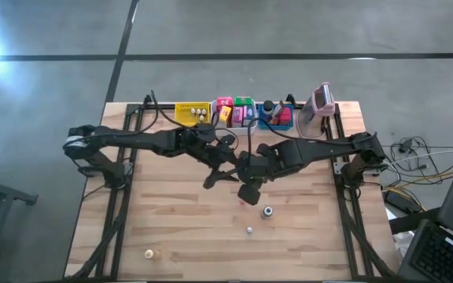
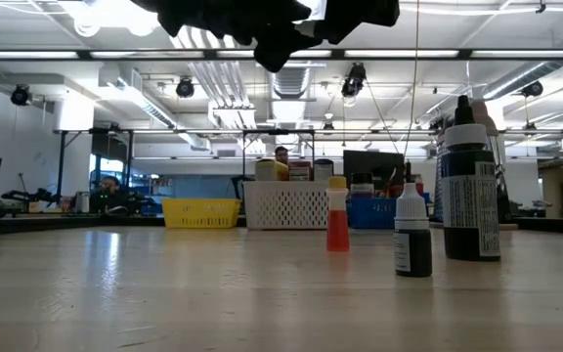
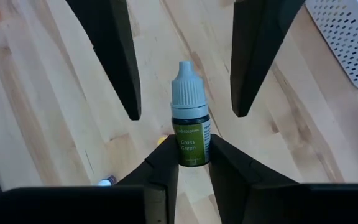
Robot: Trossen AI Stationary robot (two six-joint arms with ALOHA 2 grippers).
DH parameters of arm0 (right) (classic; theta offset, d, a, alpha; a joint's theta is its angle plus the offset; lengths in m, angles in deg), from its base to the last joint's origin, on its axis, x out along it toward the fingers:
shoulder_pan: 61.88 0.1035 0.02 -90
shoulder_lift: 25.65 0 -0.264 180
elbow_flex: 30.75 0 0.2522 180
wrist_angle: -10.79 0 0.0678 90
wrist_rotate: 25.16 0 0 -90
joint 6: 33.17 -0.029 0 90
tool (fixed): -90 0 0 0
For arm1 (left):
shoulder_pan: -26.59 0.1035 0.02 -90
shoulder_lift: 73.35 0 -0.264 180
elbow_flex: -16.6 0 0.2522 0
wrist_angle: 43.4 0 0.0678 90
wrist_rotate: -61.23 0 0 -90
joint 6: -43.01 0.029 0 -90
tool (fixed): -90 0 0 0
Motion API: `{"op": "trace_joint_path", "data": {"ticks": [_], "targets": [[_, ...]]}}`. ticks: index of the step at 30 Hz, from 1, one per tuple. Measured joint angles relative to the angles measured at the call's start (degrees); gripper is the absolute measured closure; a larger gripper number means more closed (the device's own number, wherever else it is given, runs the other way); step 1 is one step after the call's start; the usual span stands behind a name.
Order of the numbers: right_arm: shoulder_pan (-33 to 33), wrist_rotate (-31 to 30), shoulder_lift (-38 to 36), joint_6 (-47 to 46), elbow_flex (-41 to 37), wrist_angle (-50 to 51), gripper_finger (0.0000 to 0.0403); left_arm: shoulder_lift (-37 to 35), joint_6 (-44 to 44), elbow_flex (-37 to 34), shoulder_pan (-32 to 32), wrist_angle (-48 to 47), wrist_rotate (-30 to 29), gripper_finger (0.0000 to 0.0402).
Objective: Pick & Place Kitchen Items
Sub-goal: Put the green food coloring bottle into the yellow basket
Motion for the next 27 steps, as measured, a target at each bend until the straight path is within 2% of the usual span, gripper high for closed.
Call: {"op": "trace_joint_path", "data": {"ticks": [4,10,20,27], "targets": [[0.0,0.0,0.0,0.4,0.0,0.0,0.0329,-0.1,0.0,0.0,0.0,0.0,0.0,0.0181],[0.0,0.0,0.0,0.6,0.0,0.0,0.031,-0.1,0.3,0.0,0.0,0.0,-0.2,0.0221],[0.0,0.0,0.0,0.9,0.0,0.0,0.0334,-0.2,0.1,0.0,0.0,-0.1,-0.5,0.0282],[0.0,-0.1,0.0,0.8,0.0,0.0,0.031,-0.3,0.0,-0.1,0.0,-0.9,-0.5,0.0316]]}}
